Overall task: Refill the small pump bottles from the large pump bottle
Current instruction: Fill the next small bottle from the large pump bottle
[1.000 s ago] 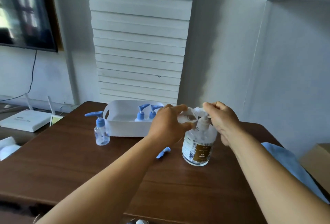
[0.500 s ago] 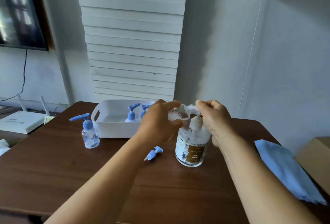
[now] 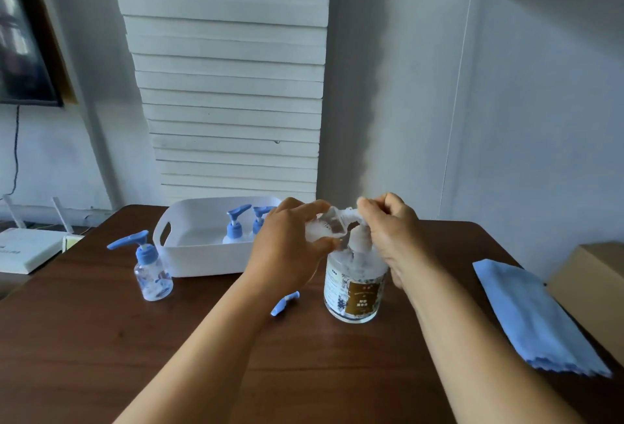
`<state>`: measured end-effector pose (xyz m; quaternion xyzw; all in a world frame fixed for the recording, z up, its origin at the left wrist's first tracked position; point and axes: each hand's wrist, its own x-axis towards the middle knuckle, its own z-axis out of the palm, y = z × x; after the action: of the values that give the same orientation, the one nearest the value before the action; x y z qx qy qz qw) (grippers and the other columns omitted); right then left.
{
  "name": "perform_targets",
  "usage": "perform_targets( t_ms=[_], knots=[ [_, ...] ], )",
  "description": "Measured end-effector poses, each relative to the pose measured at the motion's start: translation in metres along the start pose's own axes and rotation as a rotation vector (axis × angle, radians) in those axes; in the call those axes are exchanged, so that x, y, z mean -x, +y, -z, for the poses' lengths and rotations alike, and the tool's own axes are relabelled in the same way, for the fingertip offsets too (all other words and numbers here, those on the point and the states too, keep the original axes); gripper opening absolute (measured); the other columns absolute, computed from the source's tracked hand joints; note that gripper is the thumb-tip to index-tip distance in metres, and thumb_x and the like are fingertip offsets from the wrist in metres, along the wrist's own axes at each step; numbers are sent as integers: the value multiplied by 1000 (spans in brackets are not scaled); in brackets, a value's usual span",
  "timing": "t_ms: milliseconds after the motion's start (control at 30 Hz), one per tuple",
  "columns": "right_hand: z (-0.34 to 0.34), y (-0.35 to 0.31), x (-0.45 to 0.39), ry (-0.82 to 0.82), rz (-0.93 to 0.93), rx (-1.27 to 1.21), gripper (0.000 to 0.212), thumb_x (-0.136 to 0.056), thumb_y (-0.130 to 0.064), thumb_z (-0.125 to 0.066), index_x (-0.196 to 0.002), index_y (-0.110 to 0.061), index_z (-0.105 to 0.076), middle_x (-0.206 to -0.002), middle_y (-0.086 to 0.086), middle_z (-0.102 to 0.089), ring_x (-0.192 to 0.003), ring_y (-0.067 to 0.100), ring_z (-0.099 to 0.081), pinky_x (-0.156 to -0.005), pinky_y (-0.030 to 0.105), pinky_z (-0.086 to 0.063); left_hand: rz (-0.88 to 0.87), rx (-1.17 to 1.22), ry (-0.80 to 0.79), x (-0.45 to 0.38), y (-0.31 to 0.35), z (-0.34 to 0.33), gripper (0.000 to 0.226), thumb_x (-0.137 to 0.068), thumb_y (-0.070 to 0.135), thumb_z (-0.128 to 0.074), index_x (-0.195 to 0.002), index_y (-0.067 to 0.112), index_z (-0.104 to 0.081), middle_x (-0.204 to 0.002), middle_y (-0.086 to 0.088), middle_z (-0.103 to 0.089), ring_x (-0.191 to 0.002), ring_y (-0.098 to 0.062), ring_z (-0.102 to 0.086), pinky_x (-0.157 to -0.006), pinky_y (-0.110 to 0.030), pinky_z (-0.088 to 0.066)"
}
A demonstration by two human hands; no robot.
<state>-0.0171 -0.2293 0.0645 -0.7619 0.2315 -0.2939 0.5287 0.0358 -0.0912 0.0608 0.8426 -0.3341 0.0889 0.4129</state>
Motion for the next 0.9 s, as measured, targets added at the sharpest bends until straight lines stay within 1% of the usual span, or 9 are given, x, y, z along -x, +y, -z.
perform_targets(
  t_ms=[100,233,333,467,633,700,733,800,900],
  knots=[
    [-3,4,4,-4,-17,-20,27,-90,-31,-56,-70,-17,-44,-68,0,-49,-64,13,-44,-56,26,-35,-1,17,-20,6,-3,-2,43,-76,30,-73,-117,33,-60,-101,12,-48,-95,-9,-50,-77,-19,-34],
    [3,-11,0,4,-2,57,25,-90,-31,-54,-72,-16,-46,-67,-3,-50,-62,9,-45,-52,24,-34,-21,11,-4,1,2,5,39,-75,32,-73,-112,35,-62,-100,9,-51,-91,-10,-52,-71,-19,-37],
    [2,-7,0,13,12,43,25,-91,-31,-53,-71,-17,-45,-67,-3,-50,-62,9,-45,-53,23,-35,-17,-9,-5,-1,3,4,43,-75,33,-73,-116,35,-60,-101,9,-51,-94,-11,-52,-75,-21,-36],
    [-6,7,4,30,4,-1,30,-90,-32,-55,-67,-18,-42,-63,-4,-47,-60,11,-42,-55,26,-33,15,30,-25,6,-2,-2,46,-76,29,-73,-119,31,-60,-101,10,-48,-96,-9,-51,-77,-18,-34],
    [4,-12,-4,9,17,56,28,-90,-29,-55,-67,-17,-43,-64,-3,-48,-62,11,-44,-53,24,-34,-8,18,0,0,5,6,42,-76,31,-73,-116,34,-61,-100,9,-50,-94,-11,-51,-75,-20,-35],
    [3,-8,-3,5,19,39,28,-90,-30,-55,-67,-18,-43,-64,-3,-48,-61,10,-44,-53,24,-35,-16,2,0,0,5,6,40,-75,31,-73,-114,35,-61,-100,10,-50,-92,-10,-51,-69,-16,-35],
    [1,-2,-1,10,19,14,29,-90,-31,-55,-67,-18,-43,-64,-3,-48,-61,10,-44,-54,25,-35,-19,8,-3,2,3,4,40,-75,31,-74,-113,34,-62,-99,10,-50,-90,-9,-50,-66,-12,-34],
    [-4,8,3,19,8,-23,31,-90,-33,-56,-67,-18,-42,-63,-4,-46,-61,12,-43,-55,26,-34,-13,25,-19,6,0,0,41,-75,30,-74,-115,33,-62,-99,12,-49,-92,-7,-51,-66,-5,-32],
    [-4,5,0,23,18,28,31,-89,-34,-55,-66,-18,-42,-63,-4,-47,-61,12,-44,-56,27,-35,-13,28,-22,6,0,2,42,-76,29,-73,-116,32,-61,-99,11,-49,-91,-7,-51,-65,-9,-32]
  ],
)
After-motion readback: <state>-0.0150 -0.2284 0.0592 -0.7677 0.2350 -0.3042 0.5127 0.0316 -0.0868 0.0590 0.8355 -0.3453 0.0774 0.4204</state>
